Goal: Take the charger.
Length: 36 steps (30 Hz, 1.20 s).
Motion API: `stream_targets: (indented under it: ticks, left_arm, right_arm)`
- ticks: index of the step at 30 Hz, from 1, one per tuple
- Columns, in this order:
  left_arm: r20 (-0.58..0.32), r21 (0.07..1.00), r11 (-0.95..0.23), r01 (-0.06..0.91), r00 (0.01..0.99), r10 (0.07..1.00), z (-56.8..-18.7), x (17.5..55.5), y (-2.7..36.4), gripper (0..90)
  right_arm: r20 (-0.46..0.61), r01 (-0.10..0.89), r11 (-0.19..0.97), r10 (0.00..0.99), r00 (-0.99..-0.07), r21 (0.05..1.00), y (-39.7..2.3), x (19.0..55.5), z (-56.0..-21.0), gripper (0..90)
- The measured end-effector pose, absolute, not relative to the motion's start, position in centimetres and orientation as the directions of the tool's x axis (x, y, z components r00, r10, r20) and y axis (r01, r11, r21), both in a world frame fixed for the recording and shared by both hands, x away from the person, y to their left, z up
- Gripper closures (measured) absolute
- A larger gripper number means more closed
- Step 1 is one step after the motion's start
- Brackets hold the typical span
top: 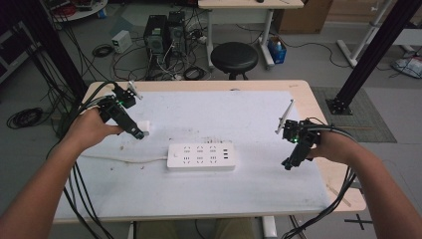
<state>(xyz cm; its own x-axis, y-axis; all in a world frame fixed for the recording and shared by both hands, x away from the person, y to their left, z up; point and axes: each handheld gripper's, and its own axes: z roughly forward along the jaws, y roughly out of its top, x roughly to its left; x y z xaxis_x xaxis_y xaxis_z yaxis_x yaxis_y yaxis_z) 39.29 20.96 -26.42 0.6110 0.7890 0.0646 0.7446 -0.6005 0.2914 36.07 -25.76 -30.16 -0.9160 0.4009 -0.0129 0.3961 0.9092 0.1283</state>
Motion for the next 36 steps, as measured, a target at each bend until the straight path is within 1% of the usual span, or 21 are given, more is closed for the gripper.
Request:
stream_targets:
  ticks: [3,5,6,8,9,13,17,19,22,25,26,31,36]
  left_arm:
    - [0.066,0.311,-0.565,0.764,0.575,0.815,-26.4,39.8,20.7,5.3]
    - [0.058,0.328,-0.509,0.796,0.521,0.852,-26.5,40.3,20.4,5.3]
    - [0.058,0.328,-0.509,0.796,0.521,0.852,-26.5,40.3,20.4,5.3]
    - [0.048,0.346,-0.463,0.816,0.478,0.877,-26.6,40.7,20.4,5.3]
    - [0.051,0.357,-0.424,0.832,0.436,0.899,-26.9,41.1,20.4,5.3]
    - [0.045,0.357,-0.389,0.849,0.400,0.915,-27.6,41.8,20.4,5.3]
    - [0.044,0.352,-0.334,0.874,0.341,0.939,-28.9,42.9,20.3,5.3]
    - [0.043,0.354,-0.326,0.876,0.333,0.942,-29.2,43.1,20.3,5.3]
    - [0.037,0.350,-0.280,0.894,0.286,0.958,-30.3,44.0,20.3,5.3]
    - [0.035,0.347,-0.266,0.899,0.271,0.962,-30.5,44.2,20.3,5.3]
    - [0.023,0.343,-0.234,0.910,0.241,0.970,-31.5,44.8,20.4,5.3]
    - [0.008,0.321,-0.184,0.929,0.192,0.981,-33.6,45.9,20.1,5.3]
    - [0.013,0.321,-0.137,0.937,0.141,0.990,-34.9,46.7,20.0,5.3]
  right_arm:
    - [-0.013,0.400,0.908,0.405,-0.914,0.129,-25.7,36.1,-30.2,8.9]
    - [-0.012,0.395,0.910,0.400,-0.917,0.130,-25.7,36.1,-30.2,8.8]
    - [-0.012,0.395,0.910,0.400,-0.917,0.130,-25.7,36.1,-30.2,8.8]
    - [-0.013,0.400,0.907,0.405,-0.914,0.131,-25.6,36.1,-30.2,8.9]
    - [-0.016,0.397,0.908,0.403,-0.915,0.134,-25.5,36.1,-30.1,8.8]
    - [-0.016,0.398,0.907,0.404,-0.915,0.137,-25.4,36.0,-30.1,8.9]
    - [-0.015,0.400,0.905,0.406,-0.914,0.148,-25.5,36.1,-30.1,8.9]
    - [-0.014,0.393,0.908,0.399,-0.917,0.147,-25.5,36.0,-30.2,8.8]
    - [-0.015,0.394,0.907,0.401,-0.916,0.147,-25.4,36.0,-30.3,8.9]
    - [-0.014,0.394,0.907,0.401,-0.916,0.148,-25.4,36.0,-30.3,8.9]
    - [-0.014,0.393,0.907,0.399,-0.917,0.152,-25.3,36.1,-30.3,8.8]
    - [-0.011,0.385,0.911,0.391,-0.920,0.149,-25.1,36.0,-30.5,8.9]
    - [-0.008,0.387,0.908,0.394,-0.919,0.159,-25.4,36.1,-30.7,8.8]
